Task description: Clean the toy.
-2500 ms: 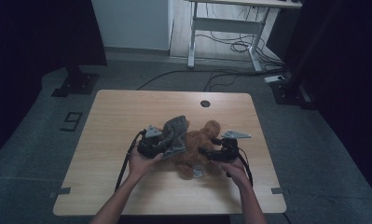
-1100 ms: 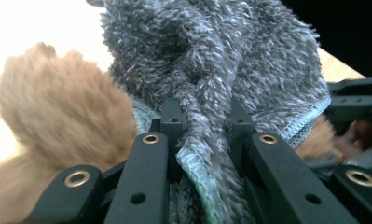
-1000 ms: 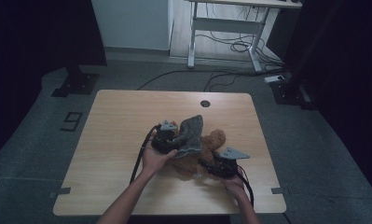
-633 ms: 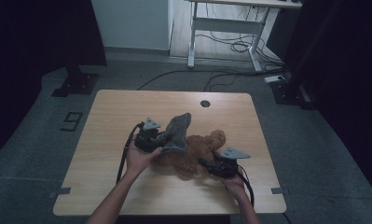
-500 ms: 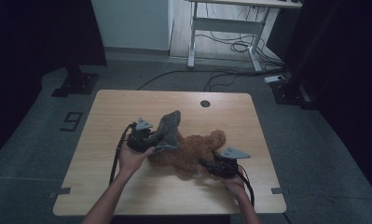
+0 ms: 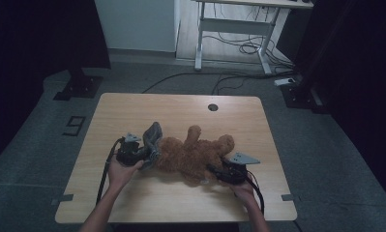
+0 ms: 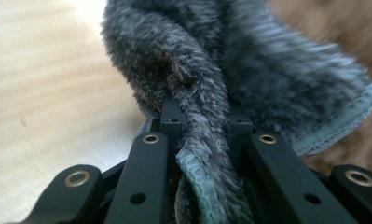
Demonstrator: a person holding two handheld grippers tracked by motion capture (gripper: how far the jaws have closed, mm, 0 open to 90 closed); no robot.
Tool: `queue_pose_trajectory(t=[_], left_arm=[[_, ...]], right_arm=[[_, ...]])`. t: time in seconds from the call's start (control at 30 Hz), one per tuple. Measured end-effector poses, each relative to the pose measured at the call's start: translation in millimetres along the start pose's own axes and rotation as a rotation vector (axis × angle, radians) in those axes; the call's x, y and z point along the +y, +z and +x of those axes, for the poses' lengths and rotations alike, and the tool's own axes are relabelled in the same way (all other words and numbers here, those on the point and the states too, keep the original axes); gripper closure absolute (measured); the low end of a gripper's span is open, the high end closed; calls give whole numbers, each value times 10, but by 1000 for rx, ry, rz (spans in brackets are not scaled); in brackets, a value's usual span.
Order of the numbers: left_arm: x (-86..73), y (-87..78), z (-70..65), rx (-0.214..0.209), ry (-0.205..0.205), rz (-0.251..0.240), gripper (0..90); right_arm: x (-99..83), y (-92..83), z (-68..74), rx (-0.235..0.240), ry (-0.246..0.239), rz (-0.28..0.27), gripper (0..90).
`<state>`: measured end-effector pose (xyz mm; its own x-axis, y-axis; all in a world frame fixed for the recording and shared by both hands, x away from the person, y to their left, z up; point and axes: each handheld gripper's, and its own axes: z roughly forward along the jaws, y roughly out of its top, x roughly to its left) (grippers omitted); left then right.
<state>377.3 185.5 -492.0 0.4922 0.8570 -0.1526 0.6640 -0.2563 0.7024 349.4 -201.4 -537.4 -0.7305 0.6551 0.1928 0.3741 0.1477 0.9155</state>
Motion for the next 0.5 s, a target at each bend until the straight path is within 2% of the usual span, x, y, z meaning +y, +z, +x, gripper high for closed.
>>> queue_pose_trajectory(t=[0.13, 0.27, 0.3, 0.37, 0.5], left_arm=[[23, -39, 12, -21, -12, -16, 751], [203, -267, -54, -31, -1, -93, 751], [278, -338, -97, -55, 2, -125, 751], [394, -408, -192, -79, 19, -155, 751], [641, -402, -524, -124, 84, -178, 750]], right_arm=[[-2, -3, -1, -2, 0, 0, 531], [-4, -6, -16, 0, 7, -1, 531], [-4, -5, -16, 1, 8, -1, 530], [-4, 0, -11, 0, 5, -3, 531], [-4, -3, -8, -2, 3, -2, 531]])
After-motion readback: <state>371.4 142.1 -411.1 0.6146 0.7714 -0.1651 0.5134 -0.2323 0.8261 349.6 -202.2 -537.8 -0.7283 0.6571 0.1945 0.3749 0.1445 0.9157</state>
